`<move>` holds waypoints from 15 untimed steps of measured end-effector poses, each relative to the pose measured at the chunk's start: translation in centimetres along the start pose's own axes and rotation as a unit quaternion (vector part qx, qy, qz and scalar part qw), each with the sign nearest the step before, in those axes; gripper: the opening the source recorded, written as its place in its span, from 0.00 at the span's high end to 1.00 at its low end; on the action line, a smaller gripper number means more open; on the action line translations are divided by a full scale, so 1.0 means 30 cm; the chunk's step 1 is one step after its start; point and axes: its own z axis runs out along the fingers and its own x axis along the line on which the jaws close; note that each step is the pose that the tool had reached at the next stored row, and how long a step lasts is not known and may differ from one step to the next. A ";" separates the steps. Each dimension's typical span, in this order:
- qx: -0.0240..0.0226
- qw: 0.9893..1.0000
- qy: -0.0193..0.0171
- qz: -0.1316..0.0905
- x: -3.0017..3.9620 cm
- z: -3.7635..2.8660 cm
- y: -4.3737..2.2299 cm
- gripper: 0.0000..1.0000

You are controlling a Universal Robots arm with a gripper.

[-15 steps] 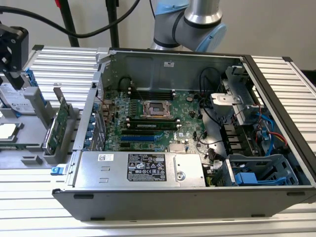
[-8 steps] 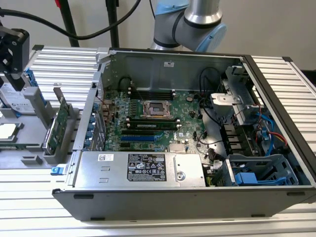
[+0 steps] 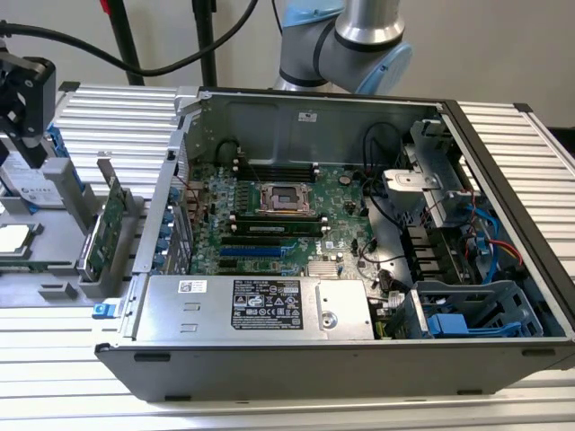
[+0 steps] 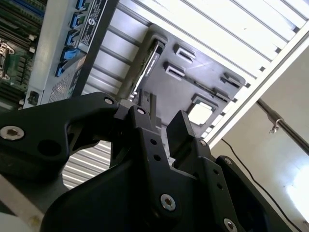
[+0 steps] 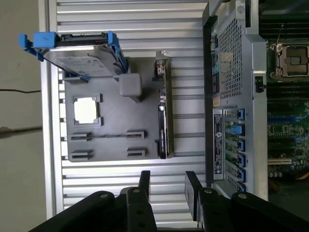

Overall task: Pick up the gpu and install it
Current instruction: 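Pick up the gpu and move the gpu toward the slot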

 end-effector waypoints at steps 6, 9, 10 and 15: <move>0.000 1.000 0.000 0.000 -0.001 0.009 0.000 0.00; 0.000 1.000 0.000 0.000 -0.002 0.013 0.000 0.00; 0.000 1.000 0.000 0.000 -0.003 0.014 -0.001 0.00; 0.000 1.000 0.000 0.000 -0.004 0.019 -0.001 0.00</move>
